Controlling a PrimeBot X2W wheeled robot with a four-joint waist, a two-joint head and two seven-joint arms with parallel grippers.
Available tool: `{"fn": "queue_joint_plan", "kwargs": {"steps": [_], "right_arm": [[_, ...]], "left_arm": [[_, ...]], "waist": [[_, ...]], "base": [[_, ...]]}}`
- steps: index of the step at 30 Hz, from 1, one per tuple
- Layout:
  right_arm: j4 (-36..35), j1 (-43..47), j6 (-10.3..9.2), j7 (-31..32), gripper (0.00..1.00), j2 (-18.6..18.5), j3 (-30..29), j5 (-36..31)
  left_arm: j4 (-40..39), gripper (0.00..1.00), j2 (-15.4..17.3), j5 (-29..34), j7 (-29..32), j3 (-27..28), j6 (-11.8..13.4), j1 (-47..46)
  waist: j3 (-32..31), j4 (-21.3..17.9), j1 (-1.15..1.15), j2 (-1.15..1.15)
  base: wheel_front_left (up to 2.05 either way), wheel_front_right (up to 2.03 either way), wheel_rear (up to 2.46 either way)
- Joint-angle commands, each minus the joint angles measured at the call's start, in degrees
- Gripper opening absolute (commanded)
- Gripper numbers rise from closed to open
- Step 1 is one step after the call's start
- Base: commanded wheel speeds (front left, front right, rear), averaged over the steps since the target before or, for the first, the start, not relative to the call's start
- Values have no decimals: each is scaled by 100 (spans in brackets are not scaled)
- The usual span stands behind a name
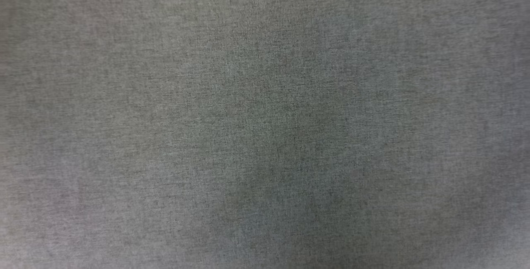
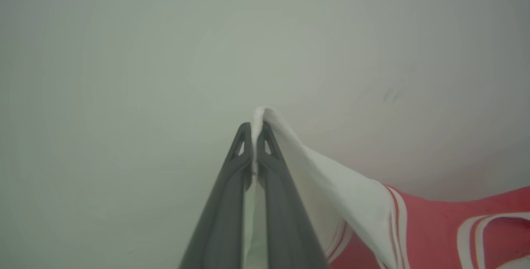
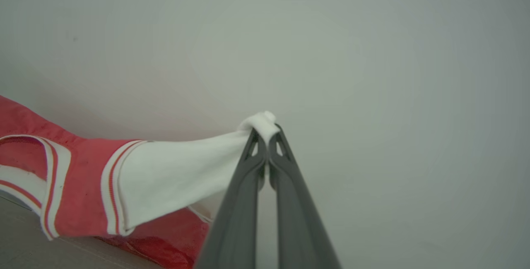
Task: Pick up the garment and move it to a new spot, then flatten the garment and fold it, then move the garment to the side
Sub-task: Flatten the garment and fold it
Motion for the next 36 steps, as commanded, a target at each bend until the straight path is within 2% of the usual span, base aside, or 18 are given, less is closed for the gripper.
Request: {"fn": "queue_joint_plan", "kwargs": {"steps": [1,5,10,15,19,23,27,32,33,36], "right_arm": [[91,-38,-4,-89,0,-9,63,61],[263,135,-4,-210,0,-99,204,237],[210,649,-4,-363,0,-321,300,503],[-178,1747,-5,-455,0,-705,302,774],[-641,2930,-5,-341,0,-968,162,967],[-1195,4218,-5,-70,0,-1072,-70,1128],[-1736,5490,-5,225,0,-999,-437,1185],[-2440,7019,-6,675,0,-722,-1020,1031],[-2440,7019,-6,675,0,-722,-1020,1031],[-2859,7841,-5,974,0,-444,-1323,906]], "left_arm": [[92,0,-54,-56,-82,11,-50,114],[315,0,-136,-177,-274,16,-161,324],[409,0,-222,-304,-608,-28,-279,966],[234,0,-339,-530,-1040,-10,-360,2195],[-111,0,-428,-774,-1219,114,-297,3424],[-556,0,-462,-991,-1293,243,-110,4686],[-1078,0,-525,-1145,-1318,323,149,5864],[-1777,0,-529,-1233,-1144,255,526,7181],[-1777,0,-529,-1233,-1144,255,526,7181],[-2189,0,-478,-1298,-1004,254,781,7877]], "waist": [[101,2,-1,0],[67,54,-1,0],[-308,156,-1,0],[-1053,336,-1,0],[-1690,449,-1,0],[-2238,502,-1,0],[-2666,552,-1,0],[-3067,596,-1,0],[-3067,596,-1,0],[-3255,598,-1,0]], "base": [[0,0,0],[0,0,0],[0,0,0],[0,0,0],[0,0,0],[0,0,0],[0,0,0],[0,0,0],[0,0,0],[0,0,0]]}}
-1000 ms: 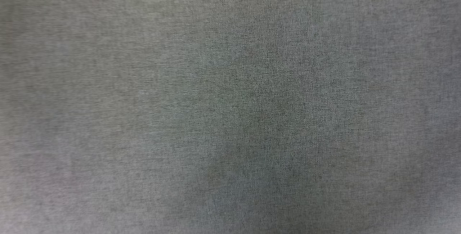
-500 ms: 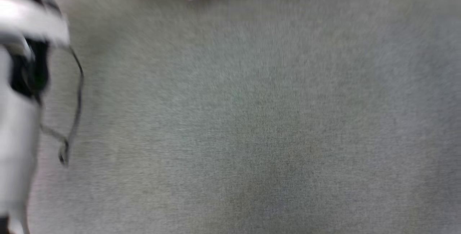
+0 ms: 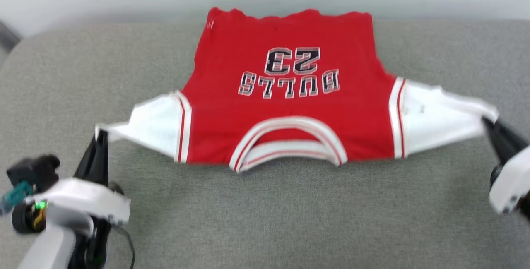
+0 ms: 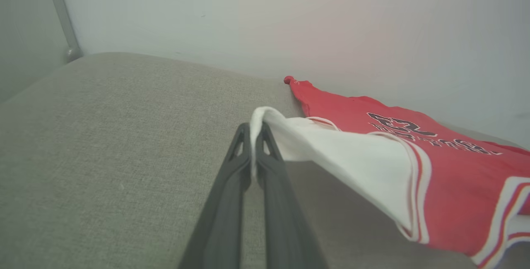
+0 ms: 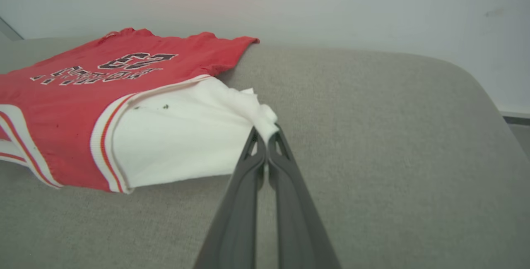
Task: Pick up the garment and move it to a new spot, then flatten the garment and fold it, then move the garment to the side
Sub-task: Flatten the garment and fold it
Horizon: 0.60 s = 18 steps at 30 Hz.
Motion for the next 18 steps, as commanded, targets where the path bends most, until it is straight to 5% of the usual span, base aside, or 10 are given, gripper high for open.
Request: {"fn": "queue_joint_plan", "kwargs": {"steps": [1,9,16,17,18], "right_arm": [[-138,272,-7,101,0,73,-70,-81],[-802,2179,-8,969,0,788,-486,-362],[-705,2955,-8,1316,0,1214,-634,-487],[-664,2972,-8,1315,5,1227,-629,-520],[-610,2962,-8,1330,70,1271,-622,-503]], "left_arm": [[-121,0,72,-12,31,43,96,226],[-1285,0,344,-225,358,328,904,2045],[-1681,0,245,-366,576,212,1194,2964],[-1672,0,202,-365,570,169,1209,2999],[-1646,0,157,-365,559,122,1202,3008]], "waist": [[-193,26,1,0],[-470,-98,1,0],[-422,-110,1,0],[-410,-112,1,0],[-394,-107,1,0]], "base": [[0,0,0],[0,0,0],[0,0,0],[0,0,0],[0,0,0]]}}
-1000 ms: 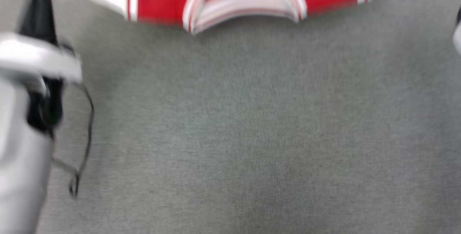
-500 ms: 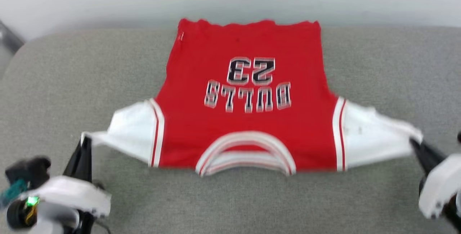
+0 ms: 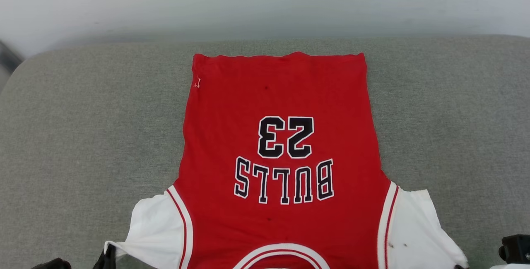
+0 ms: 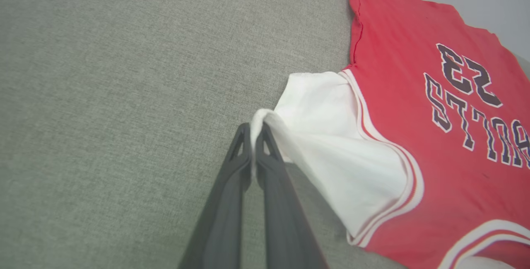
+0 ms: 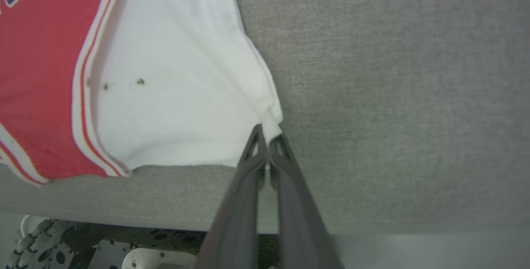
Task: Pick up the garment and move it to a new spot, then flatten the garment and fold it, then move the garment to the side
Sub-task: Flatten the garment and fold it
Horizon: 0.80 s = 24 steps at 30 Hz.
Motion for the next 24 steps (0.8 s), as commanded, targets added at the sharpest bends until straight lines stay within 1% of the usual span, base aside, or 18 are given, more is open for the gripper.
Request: {"fn": "queue_joint_plan", "kwargs": {"steps": [1,6,8,11,16,19,21,24], "right_arm": [[47,-21,-8,3,100,9,-6,6],[36,-591,-6,-126,100,-120,-61,65],[99,-989,-6,-204,100,-160,-177,122],[377,-1727,-6,-295,100,-278,-359,180],[1166,-3317,-6,-288,100,-505,-513,311],[1748,-4240,-6,-200,100,-634,-585,229],[2161,-4854,-6,-48,100,-727,-600,144],[2733,-5653,-6,356,100,-867,-576,-43]], "left_arm": [[25,0,-49,-6,-52,-17,7,-3],[123,0,-190,86,-206,-144,-119,-281],[134,0,-230,135,-251,-209,-178,-409],[153,0,-265,231,-296,-310,-257,-644],[98,0,-434,395,-421,-484,-400,-1111],[83,0,-565,489,-522,-644,-521,-1362],[81,0,-655,569,-577,-763,-603,-1555],[58,0,-807,665,-657,-906,-712,-1824]], "waist": [[31,17,2,0],[151,146,2,0],[221,235,2,0],[340,442,2,0],[782,859,2,0],[1077,1154,2,0],[1265,1356,2,0],[1568,1624,2,0]], "base": [[0,0,0],[0,0,0],[0,0,0],[0,0,0],[0,0,0],[0,0,0],[0,0,0],[0,0,0]]}}
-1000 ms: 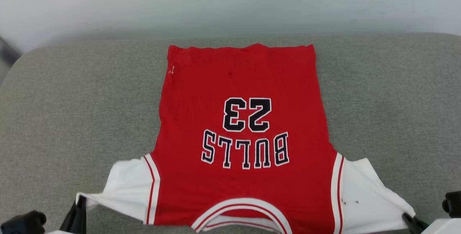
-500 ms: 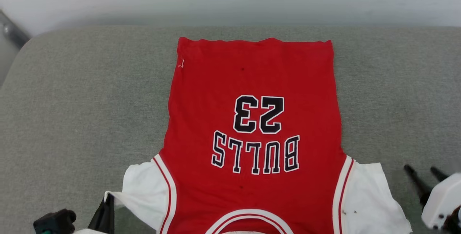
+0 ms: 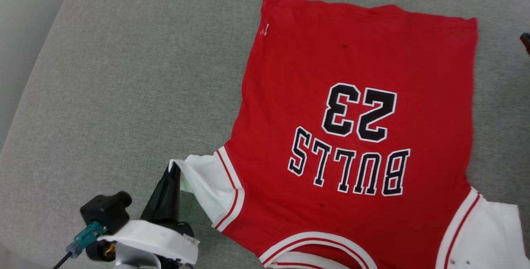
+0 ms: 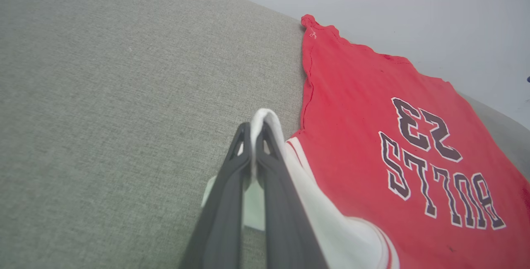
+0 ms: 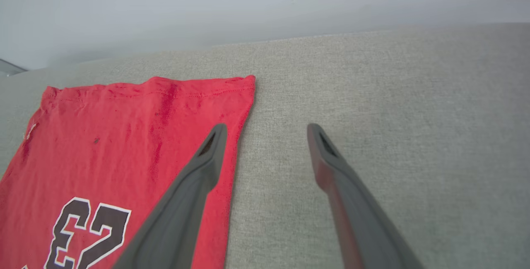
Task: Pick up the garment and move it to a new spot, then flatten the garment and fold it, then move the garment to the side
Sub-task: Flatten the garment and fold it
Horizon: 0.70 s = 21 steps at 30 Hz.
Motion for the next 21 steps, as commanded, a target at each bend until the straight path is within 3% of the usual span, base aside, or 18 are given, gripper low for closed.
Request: {"fn": "queue_joint_plan", "kwargs": {"steps": [1,9,17,18,19,20,21], "right_arm": [[234,-353,-4,203,100,-74,2,-101],[964,-1620,-3,1359,100,-209,-235,-863],[1316,-1601,-4,2334,100,118,-732,-1580],[1359,-1538,-4,2463,77,178,-786,-1644],[1379,-1492,-4,2576,24,227,-838,-1697],[1369,-1461,-4,2653,0,266,-898,-1723],[1362,-1429,-4,2724,0,300,-930,-1749]], "left_arm": [[-35,0,-91,67,-62,-65,-66,-202],[-1,0,-440,211,-220,-333,-327,-654],[189,0,-656,262,-321,-386,-473,-815],[207,0,-673,267,-322,-385,-489,-824],[227,0,-684,274,-328,-384,-507,-826],[250,0,-689,281,-337,-385,-516,-827],[266,0,-695,288,-339,-387,-526,-826]], "waist": [[503,490,-1,0],[1085,1029,-1,0],[1258,1163,-1,0],[1256,1168,-1,0],[1254,1175,-1,0],[1251,1182,-1,0],[1242,1190,-1,0]], "base": [[0,0,0],[0,0,0],[0,0,0],[0,0,0],[0,0,0],[0,0,0],[0,0,0]]}}
